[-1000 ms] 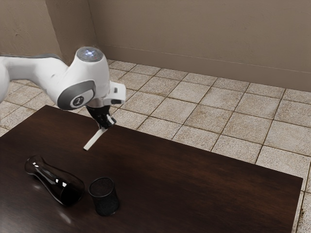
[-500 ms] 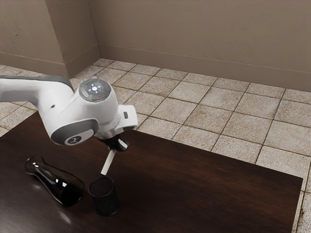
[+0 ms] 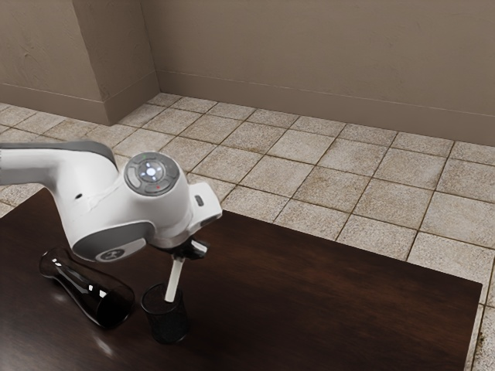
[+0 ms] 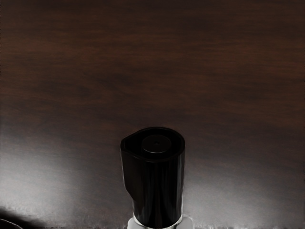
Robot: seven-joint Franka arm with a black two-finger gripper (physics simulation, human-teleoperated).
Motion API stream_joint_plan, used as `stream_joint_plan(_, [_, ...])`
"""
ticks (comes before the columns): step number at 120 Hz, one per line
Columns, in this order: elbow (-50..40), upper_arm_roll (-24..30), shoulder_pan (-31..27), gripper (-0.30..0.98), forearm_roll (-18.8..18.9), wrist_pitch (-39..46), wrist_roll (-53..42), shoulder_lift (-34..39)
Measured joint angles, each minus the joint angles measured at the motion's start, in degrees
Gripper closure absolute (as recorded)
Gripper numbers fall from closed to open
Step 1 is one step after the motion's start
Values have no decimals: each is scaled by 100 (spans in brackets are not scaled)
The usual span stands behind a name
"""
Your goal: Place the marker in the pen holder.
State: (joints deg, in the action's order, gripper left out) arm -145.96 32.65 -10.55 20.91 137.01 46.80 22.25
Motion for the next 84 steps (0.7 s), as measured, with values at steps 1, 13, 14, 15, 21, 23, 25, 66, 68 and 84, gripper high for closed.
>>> stream_joint_plan(1, [-12,17,0,79,-1,0,23,8])
stream_joint_plan(13, [-188,110,-7,79,-13,3,281,101])
stream_joint_plan(14, [-204,112,-7,79,-14,5,301,104])
stream_joint_plan(15, [-218,114,-9,79,-15,6,322,107])
stream_joint_plan(21, [-277,122,-14,79,-20,13,438,111])
stream_joint_plan(23, [-292,123,-15,79,-21,15,474,112])
stream_joint_plan(25, [-304,124,-16,79,-23,17,509,112])
stream_joint_plan(66, [-229,113,-43,23,-77,8,923,36])
stream_joint_plan(68, [-158,99,-77,21,-75,-14,936,-11])
stream_joint_plan(84, [1473,-556,-324,11,-75,-426,934,-852])
